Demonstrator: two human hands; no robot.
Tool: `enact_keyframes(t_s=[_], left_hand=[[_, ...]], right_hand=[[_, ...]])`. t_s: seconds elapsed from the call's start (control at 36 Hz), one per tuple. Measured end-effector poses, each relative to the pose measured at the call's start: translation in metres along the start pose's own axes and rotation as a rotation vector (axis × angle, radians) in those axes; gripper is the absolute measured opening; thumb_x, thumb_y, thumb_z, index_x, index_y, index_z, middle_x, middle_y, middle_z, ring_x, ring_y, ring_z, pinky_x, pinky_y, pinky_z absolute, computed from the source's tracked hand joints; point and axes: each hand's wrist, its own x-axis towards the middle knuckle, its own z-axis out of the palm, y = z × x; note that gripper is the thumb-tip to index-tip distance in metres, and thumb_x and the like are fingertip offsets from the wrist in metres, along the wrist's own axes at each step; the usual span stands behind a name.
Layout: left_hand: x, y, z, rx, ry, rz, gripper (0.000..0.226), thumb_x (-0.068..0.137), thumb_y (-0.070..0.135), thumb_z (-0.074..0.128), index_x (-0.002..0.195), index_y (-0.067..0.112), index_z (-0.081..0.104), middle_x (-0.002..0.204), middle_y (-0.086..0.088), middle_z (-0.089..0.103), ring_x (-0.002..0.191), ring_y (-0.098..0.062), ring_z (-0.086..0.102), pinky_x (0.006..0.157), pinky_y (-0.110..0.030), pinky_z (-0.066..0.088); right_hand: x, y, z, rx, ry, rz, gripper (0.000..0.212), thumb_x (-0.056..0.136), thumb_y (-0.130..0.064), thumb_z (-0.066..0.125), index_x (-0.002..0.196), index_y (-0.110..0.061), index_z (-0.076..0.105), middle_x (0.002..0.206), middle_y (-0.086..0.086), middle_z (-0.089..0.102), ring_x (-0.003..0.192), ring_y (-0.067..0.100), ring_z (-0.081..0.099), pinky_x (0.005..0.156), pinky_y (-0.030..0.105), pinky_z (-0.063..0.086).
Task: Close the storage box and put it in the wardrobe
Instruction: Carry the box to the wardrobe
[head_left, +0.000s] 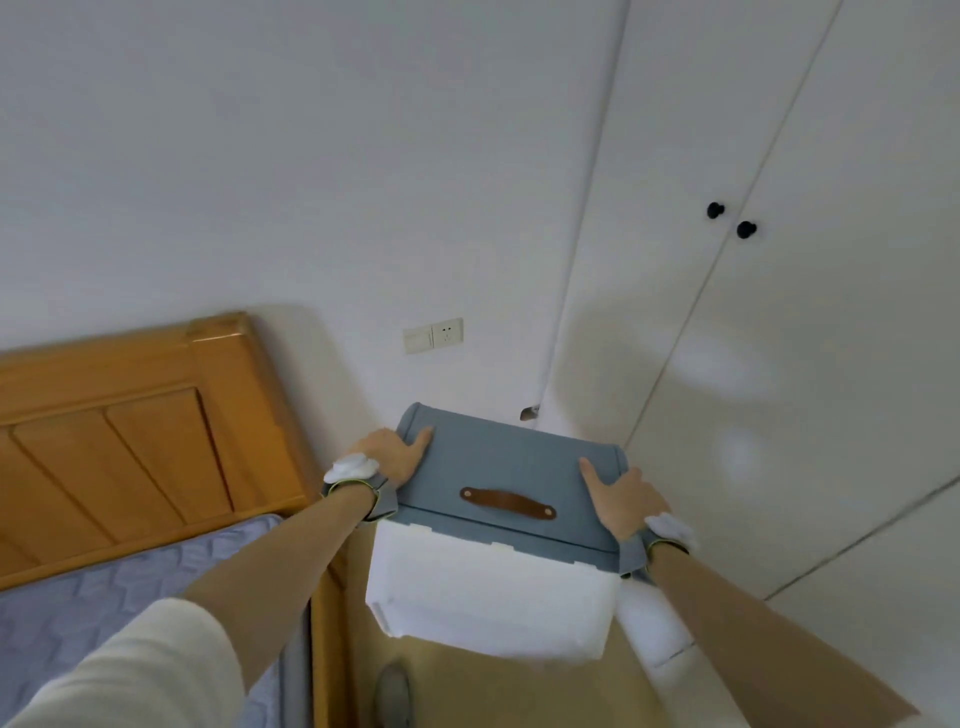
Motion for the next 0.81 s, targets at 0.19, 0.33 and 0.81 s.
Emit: enact_keyframes(t_s=[0.19,0.33,0.81], left_hand=[[0.153,0.02,-0.007,0.018,-0.112,0.092,0.075,0.094,0.079,0.035,0.083,0.011,0.065,0.098,-0.014,0.076,0.085,-0.032,0.072,0.08,-0.038,0.058],[0.224,0.048,-0.02,-0.056,-0.181,0.145,0.074,0.098,0.073,0.039,0.102,0.005,0.067,0.109,-0.015,0.073,0.086,-0.031,0.065,0.081,-0.036,0.054],[0.33,0.19,-0.004,-0.082,-0.483,0.486,0.072,0.103,0.061,0.045,0.129,-0.002,0.067,0.128,-0.019,0.069,0.111,-0.036,0.067,0.093,-0.038,0.051]], right_hand=[[0.071,-0.058,0.034,0.041,-0.016,0.097,0.089,0.092,-0.079,0.041,0.135,-0.002,0.054,0.107,0.014,0.067,0.076,0.027,0.057,0.069,0.033,0.047],[0.093,-0.089,0.035,0.04,-0.024,0.17,0.078,0.095,-0.076,0.04,0.118,-0.004,0.061,0.081,0.008,0.063,0.067,0.025,0.059,0.066,0.037,0.054],[0.181,-0.088,-0.007,-0.038,0.082,0.544,0.089,0.089,-0.084,0.029,0.113,-0.009,0.069,0.106,0.013,0.073,0.092,0.032,0.07,0.082,0.038,0.054]])
